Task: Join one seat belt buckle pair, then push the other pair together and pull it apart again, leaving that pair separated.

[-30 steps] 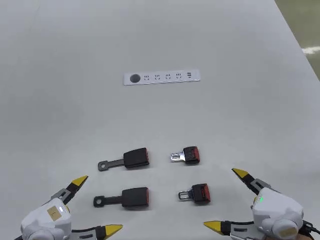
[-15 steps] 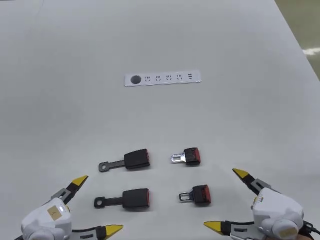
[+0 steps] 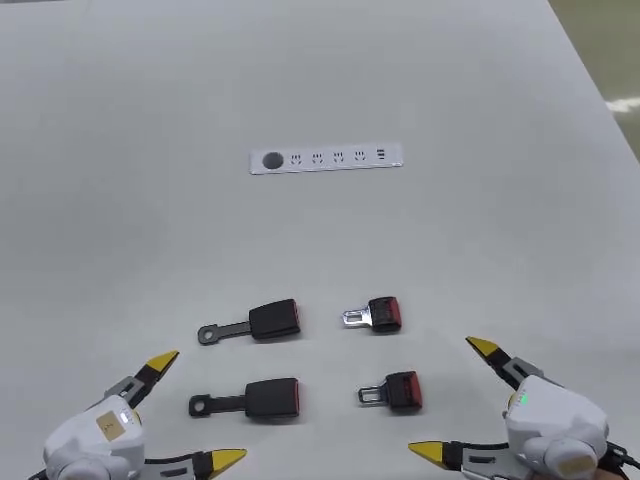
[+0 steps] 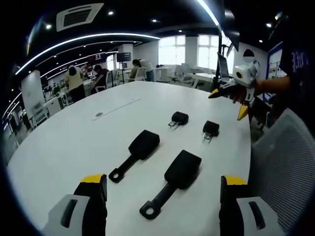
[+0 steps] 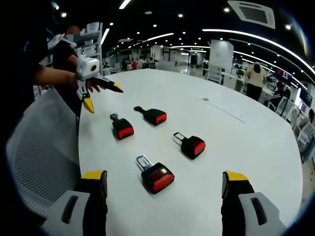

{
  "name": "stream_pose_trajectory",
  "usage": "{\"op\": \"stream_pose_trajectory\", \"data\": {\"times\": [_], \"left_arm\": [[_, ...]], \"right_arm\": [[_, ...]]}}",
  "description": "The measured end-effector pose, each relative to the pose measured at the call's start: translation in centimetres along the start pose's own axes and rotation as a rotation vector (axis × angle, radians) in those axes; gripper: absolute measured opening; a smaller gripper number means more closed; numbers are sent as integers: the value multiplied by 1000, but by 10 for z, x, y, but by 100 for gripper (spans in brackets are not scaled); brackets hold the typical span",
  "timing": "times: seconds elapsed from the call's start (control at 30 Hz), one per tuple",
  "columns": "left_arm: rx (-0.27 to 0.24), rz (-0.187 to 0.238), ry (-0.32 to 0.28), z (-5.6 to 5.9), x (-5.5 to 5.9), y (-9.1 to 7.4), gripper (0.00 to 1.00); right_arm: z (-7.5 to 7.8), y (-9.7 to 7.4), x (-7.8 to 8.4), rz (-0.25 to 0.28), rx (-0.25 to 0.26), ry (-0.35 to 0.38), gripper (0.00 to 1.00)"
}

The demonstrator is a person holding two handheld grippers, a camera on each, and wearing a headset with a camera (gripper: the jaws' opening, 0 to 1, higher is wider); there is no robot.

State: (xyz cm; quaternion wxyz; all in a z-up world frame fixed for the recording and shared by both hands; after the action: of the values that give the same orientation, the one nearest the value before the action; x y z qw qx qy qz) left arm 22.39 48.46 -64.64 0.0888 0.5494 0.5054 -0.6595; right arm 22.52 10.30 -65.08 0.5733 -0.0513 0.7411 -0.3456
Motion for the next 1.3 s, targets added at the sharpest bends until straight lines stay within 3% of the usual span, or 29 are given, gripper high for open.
{"op": "stream_pose_trajectory", "data": {"times": [0.97,1.3], "left_arm": [[27,-18,37,-3,0,6,93],[66,-42,85,0,-4,12,86]], "right_arm": [[7,-1,-4,-32,2,-34,97],[13,-1,-6,-66,-6,-63,95]]}}
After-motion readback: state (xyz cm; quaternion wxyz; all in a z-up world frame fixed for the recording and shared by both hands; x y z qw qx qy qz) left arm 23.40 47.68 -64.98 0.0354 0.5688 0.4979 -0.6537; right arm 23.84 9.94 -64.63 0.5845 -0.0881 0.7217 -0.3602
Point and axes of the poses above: the centre of the closed fingertips' face, and the gripper's own axes: y roughly forward along the fingers, z roughly to its right, x roughly out of its underside, the point moved 9 cm from there along -y, roughly backward along the fingers, and after that the axes turned 12 degrees about -x, right-handed, at the moved point
